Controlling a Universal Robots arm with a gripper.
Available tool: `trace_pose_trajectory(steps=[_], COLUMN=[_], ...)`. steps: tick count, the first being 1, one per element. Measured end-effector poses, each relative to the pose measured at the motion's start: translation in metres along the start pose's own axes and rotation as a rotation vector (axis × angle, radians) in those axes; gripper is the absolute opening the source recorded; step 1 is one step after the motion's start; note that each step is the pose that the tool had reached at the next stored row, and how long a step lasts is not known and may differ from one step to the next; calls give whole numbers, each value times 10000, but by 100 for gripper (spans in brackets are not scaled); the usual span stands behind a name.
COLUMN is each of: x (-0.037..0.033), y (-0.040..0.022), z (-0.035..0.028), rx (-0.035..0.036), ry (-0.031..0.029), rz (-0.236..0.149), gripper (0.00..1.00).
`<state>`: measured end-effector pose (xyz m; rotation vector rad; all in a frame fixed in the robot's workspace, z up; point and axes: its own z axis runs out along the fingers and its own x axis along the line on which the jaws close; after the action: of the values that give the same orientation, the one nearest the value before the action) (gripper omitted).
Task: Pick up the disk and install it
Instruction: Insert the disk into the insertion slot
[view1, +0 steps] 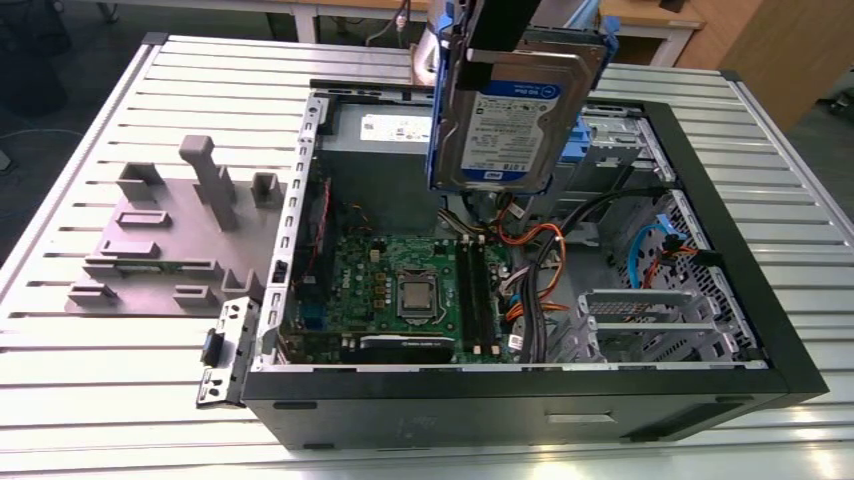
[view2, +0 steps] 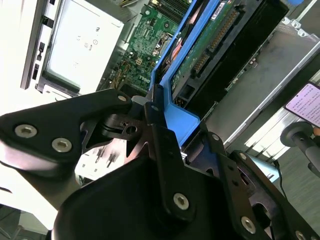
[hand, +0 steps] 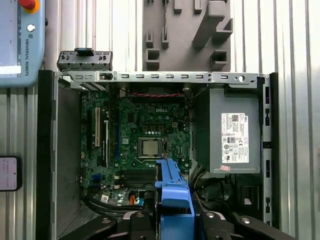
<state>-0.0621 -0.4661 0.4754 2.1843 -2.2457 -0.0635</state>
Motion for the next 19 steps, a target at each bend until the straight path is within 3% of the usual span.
trace_pose_trajectory(steps=[13,19], x=[108,132], y=[-20,-86], z=[4,4], rx=[3,3], ry=[77,121], rz=[4,6], gripper=[36,36])
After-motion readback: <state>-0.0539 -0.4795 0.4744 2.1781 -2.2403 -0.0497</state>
